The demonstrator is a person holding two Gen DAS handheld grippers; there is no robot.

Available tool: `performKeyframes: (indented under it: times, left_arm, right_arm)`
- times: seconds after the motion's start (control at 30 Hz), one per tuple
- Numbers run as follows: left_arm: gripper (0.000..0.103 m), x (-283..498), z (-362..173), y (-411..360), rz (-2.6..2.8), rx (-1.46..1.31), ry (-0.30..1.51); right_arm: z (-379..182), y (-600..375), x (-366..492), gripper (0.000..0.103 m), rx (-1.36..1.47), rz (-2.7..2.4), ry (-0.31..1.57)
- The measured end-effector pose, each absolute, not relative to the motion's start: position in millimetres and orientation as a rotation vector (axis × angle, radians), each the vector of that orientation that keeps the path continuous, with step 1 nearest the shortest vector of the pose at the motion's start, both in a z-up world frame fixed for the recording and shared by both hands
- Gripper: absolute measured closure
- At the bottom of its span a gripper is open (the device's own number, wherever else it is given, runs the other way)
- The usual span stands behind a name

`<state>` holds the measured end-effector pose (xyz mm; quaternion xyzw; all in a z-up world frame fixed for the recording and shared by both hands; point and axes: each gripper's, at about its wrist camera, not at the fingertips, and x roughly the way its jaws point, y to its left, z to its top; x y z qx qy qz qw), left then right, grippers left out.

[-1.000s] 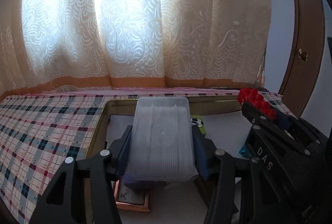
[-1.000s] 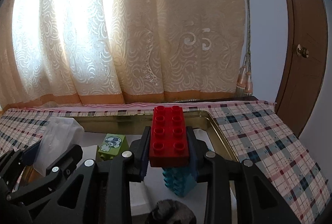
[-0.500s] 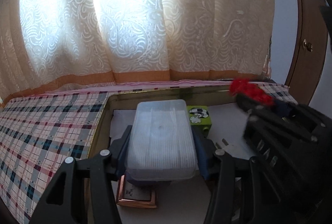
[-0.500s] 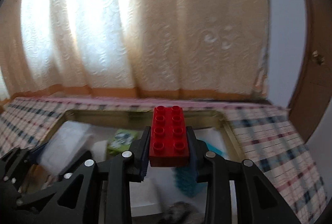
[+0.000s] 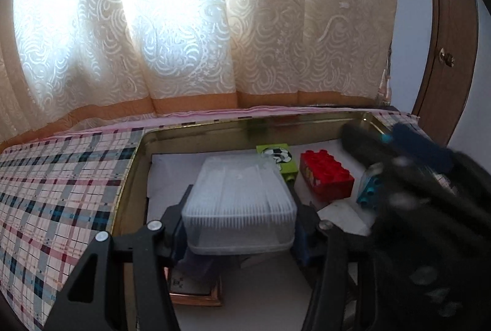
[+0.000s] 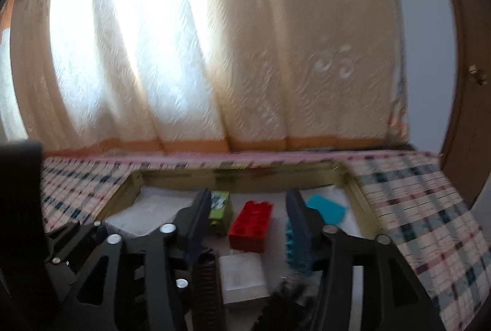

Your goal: Organize rigid objects

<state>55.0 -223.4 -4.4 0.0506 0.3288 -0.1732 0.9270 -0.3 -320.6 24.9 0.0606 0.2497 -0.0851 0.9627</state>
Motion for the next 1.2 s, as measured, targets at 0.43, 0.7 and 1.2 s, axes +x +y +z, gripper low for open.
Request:
performKeyframes:
  times: [0.43,0.7,1.2]
  left_arm:
    - [0.010,51,3,-223,-0.356,0.090,0.652]
    - [0.000,37,10,-228,-0.320,0.168,0.568]
    - [0.000,17,18,-206,-0.280,0.117,0.468]
  right_arm:
    - [46,-350,-56,0.022,0.222,-0.440,0.297]
    - [42,-344,-70,0.018,0.225,-0.468,0.309]
    - [36,-341,-87,0.013,0.233,-0.494,0.284]
